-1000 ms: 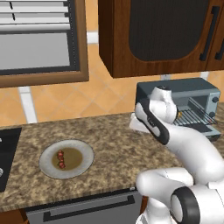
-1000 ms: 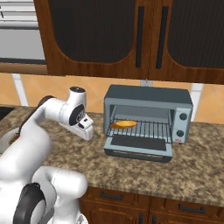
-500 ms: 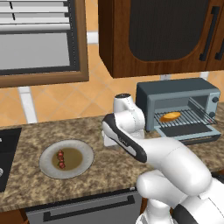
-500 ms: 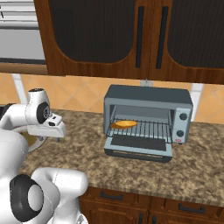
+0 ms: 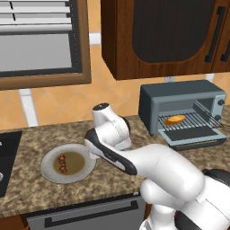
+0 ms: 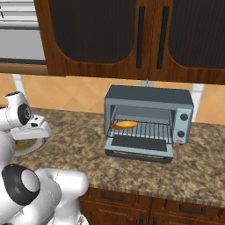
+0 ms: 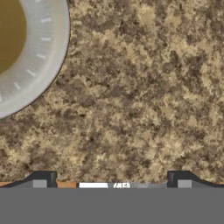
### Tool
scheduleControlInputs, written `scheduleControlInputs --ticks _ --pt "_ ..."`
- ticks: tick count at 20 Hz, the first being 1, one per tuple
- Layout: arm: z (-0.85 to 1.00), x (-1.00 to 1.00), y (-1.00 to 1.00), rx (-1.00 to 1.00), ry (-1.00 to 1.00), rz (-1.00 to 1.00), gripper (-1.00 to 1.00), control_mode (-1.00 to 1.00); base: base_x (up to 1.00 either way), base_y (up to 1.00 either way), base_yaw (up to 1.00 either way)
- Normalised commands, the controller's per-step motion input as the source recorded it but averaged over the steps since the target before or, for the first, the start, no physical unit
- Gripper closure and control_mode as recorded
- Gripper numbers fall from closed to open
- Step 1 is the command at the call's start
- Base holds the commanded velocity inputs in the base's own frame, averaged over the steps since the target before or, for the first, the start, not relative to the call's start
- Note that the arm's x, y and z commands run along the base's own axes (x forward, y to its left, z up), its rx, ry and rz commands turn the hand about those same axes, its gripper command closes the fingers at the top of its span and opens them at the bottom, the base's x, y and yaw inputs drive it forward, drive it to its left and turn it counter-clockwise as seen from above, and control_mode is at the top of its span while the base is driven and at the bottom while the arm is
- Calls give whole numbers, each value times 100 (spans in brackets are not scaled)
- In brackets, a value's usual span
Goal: Pick up the kebab skewer and baguette bread, and place them inside the toaster oven. Close the toaster oven door and start by setting the timer.
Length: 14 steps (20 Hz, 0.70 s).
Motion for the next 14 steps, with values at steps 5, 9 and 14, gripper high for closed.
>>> scheduleControlInputs --ticks 5,9,14 --pt "0 34 90 -5 1 -13 -100 -100 0 0 0" --pt "-1 12 98 2 1 -11 -100 -100 0 0 0" --pt "-3 -1 100 1 4 -2 -100 -100 0 0 0"
